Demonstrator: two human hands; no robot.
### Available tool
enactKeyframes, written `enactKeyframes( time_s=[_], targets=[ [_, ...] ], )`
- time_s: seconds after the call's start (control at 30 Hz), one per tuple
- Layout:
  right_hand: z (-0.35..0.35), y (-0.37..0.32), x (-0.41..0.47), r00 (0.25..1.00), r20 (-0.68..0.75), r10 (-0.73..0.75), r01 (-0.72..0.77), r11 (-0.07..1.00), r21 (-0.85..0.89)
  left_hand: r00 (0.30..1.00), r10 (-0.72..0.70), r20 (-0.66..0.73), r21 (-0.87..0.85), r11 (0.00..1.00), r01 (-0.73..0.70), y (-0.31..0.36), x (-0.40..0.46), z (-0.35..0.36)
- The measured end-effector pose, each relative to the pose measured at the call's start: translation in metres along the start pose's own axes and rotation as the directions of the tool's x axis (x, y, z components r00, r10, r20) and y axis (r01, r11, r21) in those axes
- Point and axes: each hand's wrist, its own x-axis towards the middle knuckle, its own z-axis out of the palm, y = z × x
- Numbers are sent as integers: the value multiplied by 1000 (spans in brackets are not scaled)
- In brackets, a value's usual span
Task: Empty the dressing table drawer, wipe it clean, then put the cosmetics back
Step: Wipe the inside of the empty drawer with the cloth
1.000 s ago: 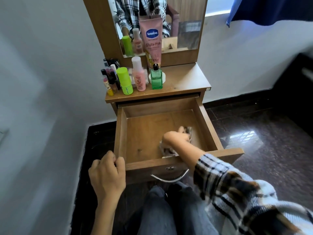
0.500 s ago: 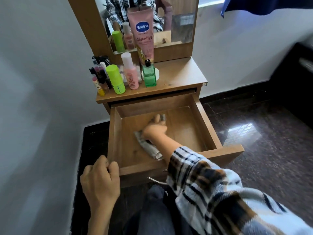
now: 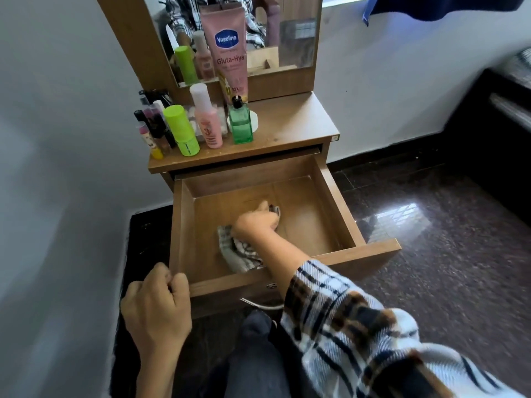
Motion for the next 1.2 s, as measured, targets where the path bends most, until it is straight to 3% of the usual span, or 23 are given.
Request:
enactKeyframes(
  time_s=[0.13,0.23,0.3,0.43,0.53,0.63,0.73,0.87,1.0,1.2],
  targets=[
    [-8,34,8,990,-42,135,-134,990,32,1000,12,-3,-11,1000,-12,1,0,-1],
    [-2,36,-1,978,112,175,-179,983,30,1000,13,-9,-1,1000,-13,0,0,-1],
    [5,24,-12,974,191,125,-139,988,62,1000,12,-13,4,1000,-12,-1,0,0],
    [4,6,-27,984,175,-10,3,999,37,1000,13,-18,2,1000,-13,-1,0,-1],
    [-15,23,-5,993,114,-10,14,999,-35,1000,3,4,-17,1000,-3,2,0,-3],
    [-26,52,27,997,-14,77,-75,991,112,999,-19,27,-28,999,20,2,1,-3],
    [-18,60,46,979,-184,84,-44,977,211,999,-23,36,-18,1000,24,4,2,-1],
    [-12,65,54,929,-319,187,-123,970,210,999,-20,28,-29,999,21,6,1,-3],
    [-19,68,42,940,-290,178,-162,984,77,1000,-9,27,-42,999,10,4,1,-5],
    [-10,66,21,963,-113,245,-244,969,27,1000,-7,11,-30,1000,8,1,1,-2]
  ],
)
